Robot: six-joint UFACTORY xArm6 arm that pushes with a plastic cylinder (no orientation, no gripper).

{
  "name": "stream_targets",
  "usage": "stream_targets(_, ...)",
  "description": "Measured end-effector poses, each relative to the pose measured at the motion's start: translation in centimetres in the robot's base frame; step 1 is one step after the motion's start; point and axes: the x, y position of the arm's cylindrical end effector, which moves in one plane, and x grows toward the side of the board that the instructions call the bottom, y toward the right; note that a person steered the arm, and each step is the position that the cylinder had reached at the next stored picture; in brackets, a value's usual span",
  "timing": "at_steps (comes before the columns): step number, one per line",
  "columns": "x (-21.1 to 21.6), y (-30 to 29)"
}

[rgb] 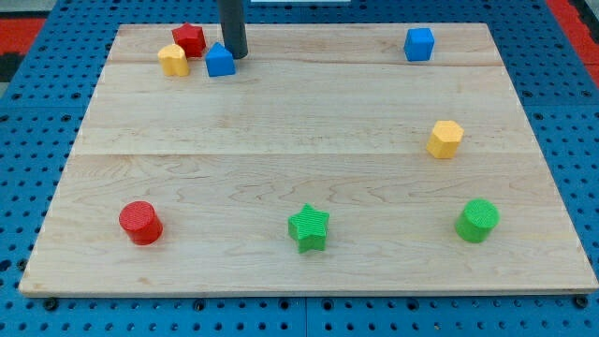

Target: Move the blue cube closer to the blue triangle

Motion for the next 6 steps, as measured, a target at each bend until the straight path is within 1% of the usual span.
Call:
stream_targets(1,2.5,9.9)
stream_targets(2,4.4,22.3)
stream_targets(3,1.6,29.9)
stream_targets(4,-2.1,30.3)
stream_targets(5,-3.2,14.9)
stream_targets(6,-4.0,1.9)
